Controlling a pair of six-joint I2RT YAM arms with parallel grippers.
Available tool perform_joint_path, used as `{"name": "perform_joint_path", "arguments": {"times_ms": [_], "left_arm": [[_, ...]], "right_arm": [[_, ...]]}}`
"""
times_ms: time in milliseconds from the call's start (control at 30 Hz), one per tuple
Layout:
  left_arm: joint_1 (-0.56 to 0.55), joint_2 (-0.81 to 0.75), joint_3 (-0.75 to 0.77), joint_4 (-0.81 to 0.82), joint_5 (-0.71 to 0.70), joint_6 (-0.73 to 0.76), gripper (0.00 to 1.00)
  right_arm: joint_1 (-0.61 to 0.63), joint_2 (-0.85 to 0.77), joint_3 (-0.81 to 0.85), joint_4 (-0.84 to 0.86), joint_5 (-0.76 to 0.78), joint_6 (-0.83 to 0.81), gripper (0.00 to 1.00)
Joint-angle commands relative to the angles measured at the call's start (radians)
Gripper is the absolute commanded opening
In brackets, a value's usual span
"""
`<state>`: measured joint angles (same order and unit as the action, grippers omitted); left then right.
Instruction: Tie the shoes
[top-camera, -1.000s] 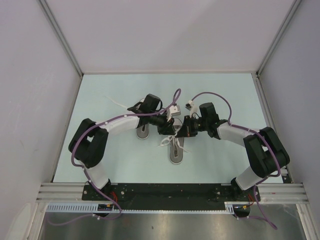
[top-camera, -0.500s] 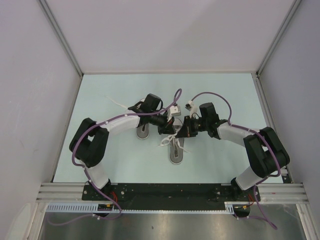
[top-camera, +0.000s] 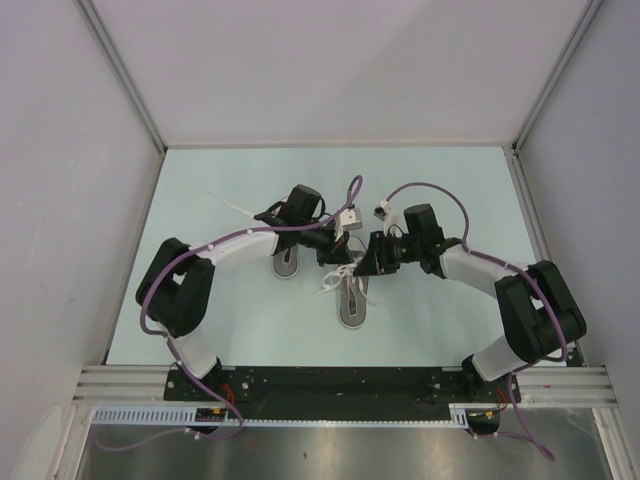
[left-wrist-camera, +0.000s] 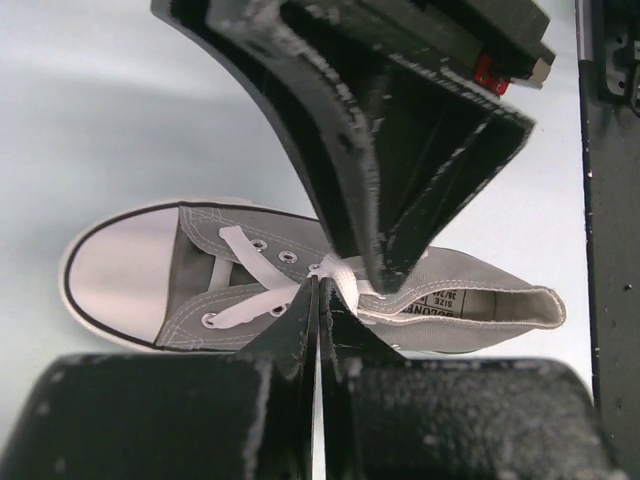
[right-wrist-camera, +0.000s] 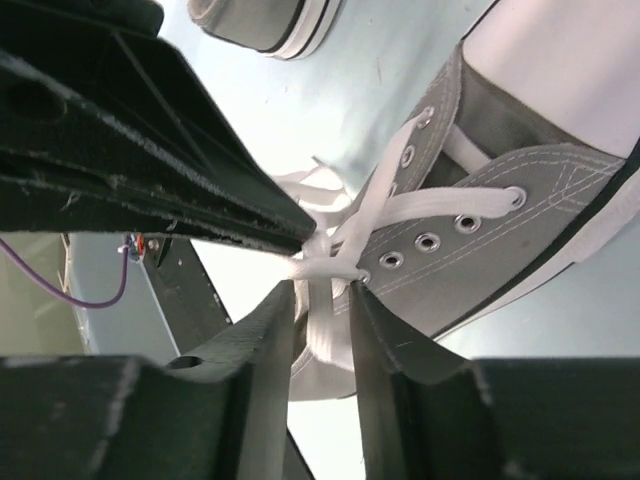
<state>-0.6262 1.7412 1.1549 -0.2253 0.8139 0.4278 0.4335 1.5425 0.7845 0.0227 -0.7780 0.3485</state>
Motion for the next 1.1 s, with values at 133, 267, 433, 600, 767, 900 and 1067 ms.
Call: {"name": "perform_joint_path", "arguments": {"times_ms": [133,267,433,600,767,900,1067], "left_arm": [[-0.021,-0.078,0.008,0.037,0.004,0.098,0.0],[-0.036,-0.086,0.012,0.03,0.004,0.144,0.0],[-0.069,-0.121,-0.009,0.076,-0.009,0.19,0.0],[-0.073,-0.124,-0.008,0.09,-0.005,0.213,0.0],[-0.072,-0.12,-0.009,0.084,-0.001,0.22,0.0],[-0.072,-0.111,-0.009,0.078,-0.002,0.223,0.0],[-0.07,-0.106,-0.012,0.083,0.008,0.232,0.0]], "right_arm": [[-0.058,-0.151,0.036,-0.109,-0.102,-0.098,0.4],[-0.101,-0.176,0.036,-0.106,-0.096,-0.115,0.4],[-0.102,-0.148,0.036,-0.063,-0.064,-0.105,0.38],[-0.099,-0.113,0.036,-0.032,-0.064,-0.109,0.36],[-0.092,-0.098,0.036,0.023,-0.084,-0.101,0.36],[-0.079,-0.091,0.038,0.04,-0.115,-0.094,0.36],[-0.061,-0.087,0.036,0.054,-0.127,-0.091,0.35]]}}
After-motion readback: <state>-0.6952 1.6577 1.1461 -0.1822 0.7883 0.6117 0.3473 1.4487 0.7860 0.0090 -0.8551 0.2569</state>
